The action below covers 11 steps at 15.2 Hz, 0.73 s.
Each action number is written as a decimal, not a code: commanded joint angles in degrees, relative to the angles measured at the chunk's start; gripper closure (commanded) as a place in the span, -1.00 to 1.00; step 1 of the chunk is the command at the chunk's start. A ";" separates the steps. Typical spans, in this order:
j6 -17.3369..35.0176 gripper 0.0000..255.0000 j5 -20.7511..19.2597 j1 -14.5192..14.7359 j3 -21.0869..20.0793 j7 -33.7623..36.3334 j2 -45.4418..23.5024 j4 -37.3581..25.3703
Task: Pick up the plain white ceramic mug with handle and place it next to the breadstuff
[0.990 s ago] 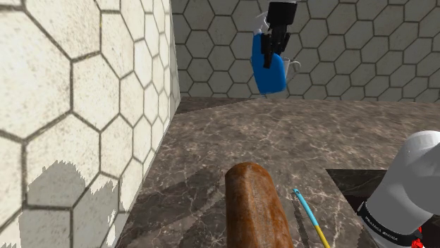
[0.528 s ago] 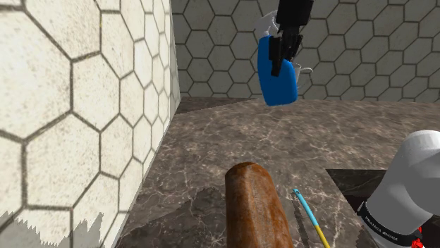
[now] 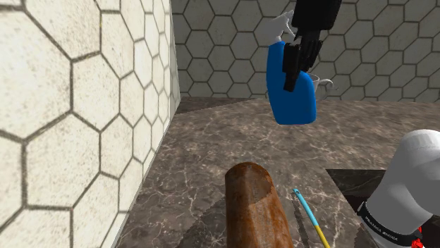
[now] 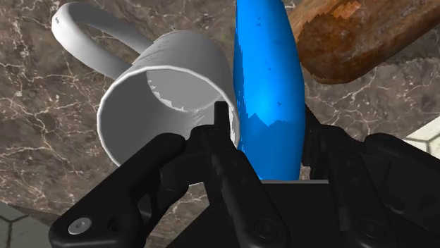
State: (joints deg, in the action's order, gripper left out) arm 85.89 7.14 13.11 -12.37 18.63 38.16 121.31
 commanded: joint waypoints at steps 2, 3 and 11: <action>-0.83 1.00 2.11 1.23 -2.97 3.74 1.91 0.71; -1.18 1.00 2.85 1.66 -3.97 4.98 2.58 0.88; -3.58 1.00 9.07 4.66 -12.50 15.39 5.86 -0.02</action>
State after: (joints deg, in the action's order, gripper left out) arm 82.69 15.37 17.32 -23.91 32.69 43.30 121.20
